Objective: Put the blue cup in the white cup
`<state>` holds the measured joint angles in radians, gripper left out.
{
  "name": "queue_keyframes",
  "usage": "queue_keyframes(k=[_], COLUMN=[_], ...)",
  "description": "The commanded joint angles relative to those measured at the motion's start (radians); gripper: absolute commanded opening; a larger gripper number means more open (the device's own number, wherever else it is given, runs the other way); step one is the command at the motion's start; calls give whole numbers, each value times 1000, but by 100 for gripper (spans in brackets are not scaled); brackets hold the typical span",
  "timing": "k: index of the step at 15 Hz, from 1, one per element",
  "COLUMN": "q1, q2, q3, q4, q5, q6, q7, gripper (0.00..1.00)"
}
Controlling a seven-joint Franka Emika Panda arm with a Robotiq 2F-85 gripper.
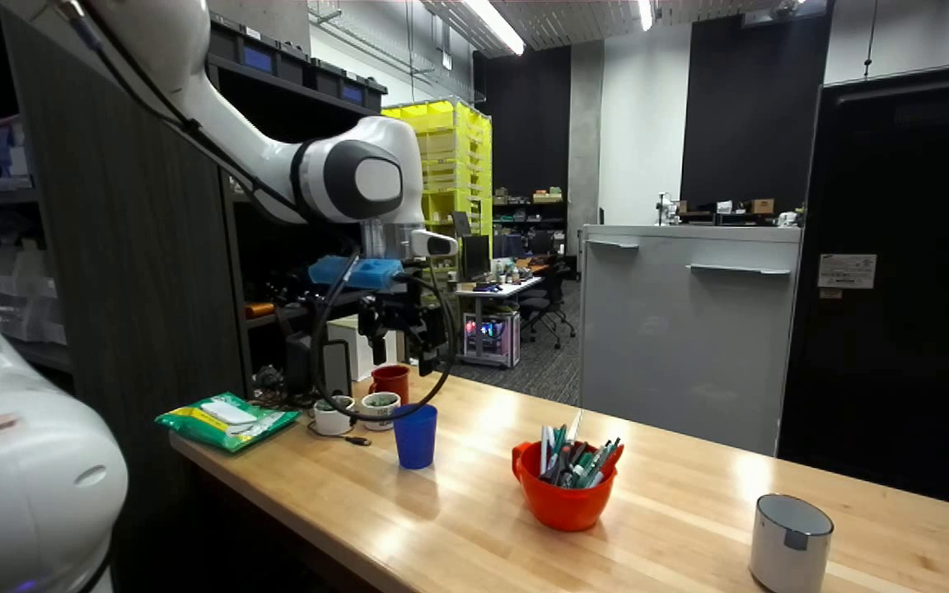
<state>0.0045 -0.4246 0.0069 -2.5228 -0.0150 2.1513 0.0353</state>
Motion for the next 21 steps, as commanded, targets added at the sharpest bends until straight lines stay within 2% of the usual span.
queue_keyframes(k=[1,21], q1=[-3,10], q2=[84,369], q3=[20,54], q4=[29,99], q5=[8,-31], q6=[58,254], q7=[61,248], gripper=[100,100])
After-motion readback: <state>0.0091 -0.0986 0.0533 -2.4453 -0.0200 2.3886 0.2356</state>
